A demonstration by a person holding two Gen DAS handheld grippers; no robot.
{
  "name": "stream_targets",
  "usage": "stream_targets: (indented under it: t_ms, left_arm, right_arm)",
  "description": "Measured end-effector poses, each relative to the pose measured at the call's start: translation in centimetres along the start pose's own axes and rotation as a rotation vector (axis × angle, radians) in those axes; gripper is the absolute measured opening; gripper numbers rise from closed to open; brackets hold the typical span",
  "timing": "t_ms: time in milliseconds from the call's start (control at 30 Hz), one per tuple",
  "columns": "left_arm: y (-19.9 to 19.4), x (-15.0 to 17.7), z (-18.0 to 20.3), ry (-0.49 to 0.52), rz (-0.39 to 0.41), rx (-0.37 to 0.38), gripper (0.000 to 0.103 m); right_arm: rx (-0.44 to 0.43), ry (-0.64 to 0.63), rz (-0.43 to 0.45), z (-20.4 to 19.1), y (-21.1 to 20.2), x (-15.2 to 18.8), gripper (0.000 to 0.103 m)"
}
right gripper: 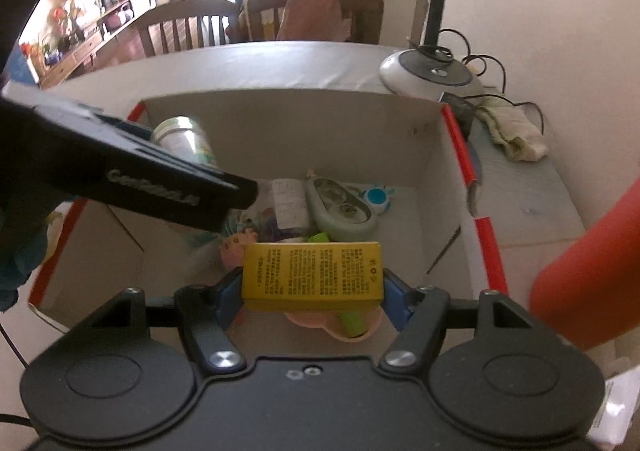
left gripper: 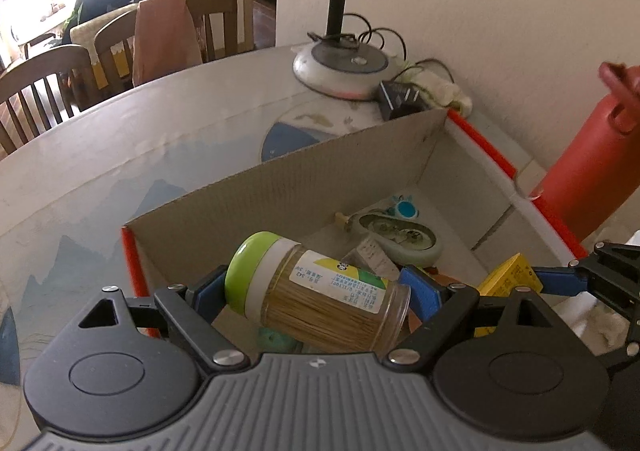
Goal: Organize rigid objects
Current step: 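Lower into the box and open both tools, releasing jar and yellow box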
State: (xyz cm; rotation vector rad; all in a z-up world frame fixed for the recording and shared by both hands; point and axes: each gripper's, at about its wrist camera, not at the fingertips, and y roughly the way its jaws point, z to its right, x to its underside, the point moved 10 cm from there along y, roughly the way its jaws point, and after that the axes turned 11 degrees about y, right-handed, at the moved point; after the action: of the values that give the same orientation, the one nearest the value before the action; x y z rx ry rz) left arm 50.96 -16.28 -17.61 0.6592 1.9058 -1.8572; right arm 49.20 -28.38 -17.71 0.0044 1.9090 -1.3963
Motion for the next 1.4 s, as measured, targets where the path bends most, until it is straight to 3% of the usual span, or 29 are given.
stream_targets:
  t_ms: [600,967,1400]
  left_arm:
    - [3.8,0.8,0.8,0.013,-0.088,0.014,0.091]
    - [3.5,1.2,1.0,0.025,-0.101,0.015,0.091]
    - [0.6,2.0,1.4,0.042,-0.053,0.060,0.091]
  right_arm:
    - [0.029,-0.021,-0.060,0.5,2.8,0.8,0.069]
    - [0.035,0.015,-0.053,1.0,2.6,0.9,0.072]
    - [0.013,0.090,0.011,1.0,-0.2,0.7,0.080]
